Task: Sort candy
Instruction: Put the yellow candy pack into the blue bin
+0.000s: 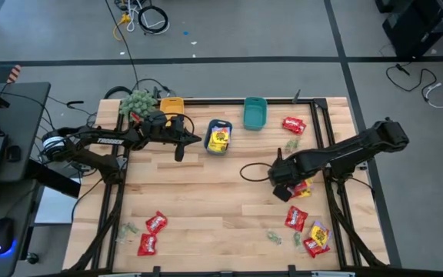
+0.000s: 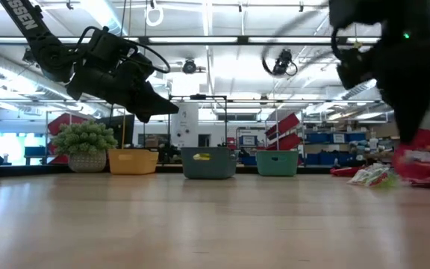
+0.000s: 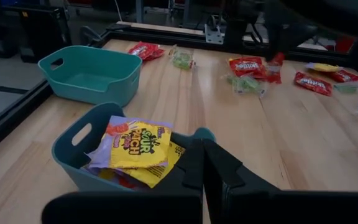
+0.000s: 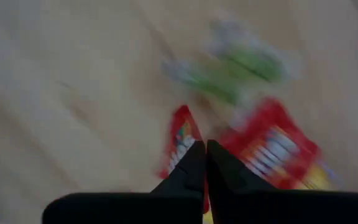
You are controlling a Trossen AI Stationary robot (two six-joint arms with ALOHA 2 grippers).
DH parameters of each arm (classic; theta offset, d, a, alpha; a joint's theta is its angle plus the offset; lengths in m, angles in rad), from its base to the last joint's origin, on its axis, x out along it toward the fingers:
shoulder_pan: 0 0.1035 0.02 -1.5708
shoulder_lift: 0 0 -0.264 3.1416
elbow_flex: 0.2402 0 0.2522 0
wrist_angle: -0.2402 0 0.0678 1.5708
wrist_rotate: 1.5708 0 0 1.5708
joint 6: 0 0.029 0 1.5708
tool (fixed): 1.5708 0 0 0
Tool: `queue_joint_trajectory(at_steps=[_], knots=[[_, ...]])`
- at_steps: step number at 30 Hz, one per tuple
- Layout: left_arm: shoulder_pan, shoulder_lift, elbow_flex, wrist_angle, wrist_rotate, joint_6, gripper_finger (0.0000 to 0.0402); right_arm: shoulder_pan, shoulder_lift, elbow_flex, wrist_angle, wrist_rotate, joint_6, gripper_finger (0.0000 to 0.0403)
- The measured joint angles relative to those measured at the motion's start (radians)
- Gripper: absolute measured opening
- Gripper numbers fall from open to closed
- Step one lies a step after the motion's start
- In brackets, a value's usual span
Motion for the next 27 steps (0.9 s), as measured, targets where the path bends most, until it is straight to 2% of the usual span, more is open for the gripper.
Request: queue_joint_trajectory(at_steps=[5, 8, 11, 20, 23, 27], knots=[[0.000, 0.000, 0.000, -0.010, 0.000, 0.000, 0.0001, 0.014, 0.028, 0.002, 0.206, -0.003, -0.040, 0.0004], [0.000, 0.000, 0.000, -0.011, 0.000, 0.000, 0.0001, 0.017, 0.062, 0.002, 0.240, 0.002, -0.038, 0.0021], [0.000, 0.000, 0.000, -0.012, 0.000, 0.000, 0.0001, 0.020, 0.085, 0.002, 0.211, -0.015, -0.031, 0.0054], [0.000, 0.000, 0.000, -0.013, 0.000, 0.001, 0.0001, 0.100, 0.050, 0.002, 0.039, -0.027, 0.024, 0.0204], [0.000, 0.000, 0.000, -0.018, 0.000, 0.001, 0.0001, 0.179, 0.045, 0.002, -0.032, -0.025, 0.024, 0.0228], [0.000, 0.000, 0.000, -0.021, 0.001, 0.001, 0.0001, 0.320, 0.053, -0.021, -0.049, -0.009, 0.031, 0.0229]])
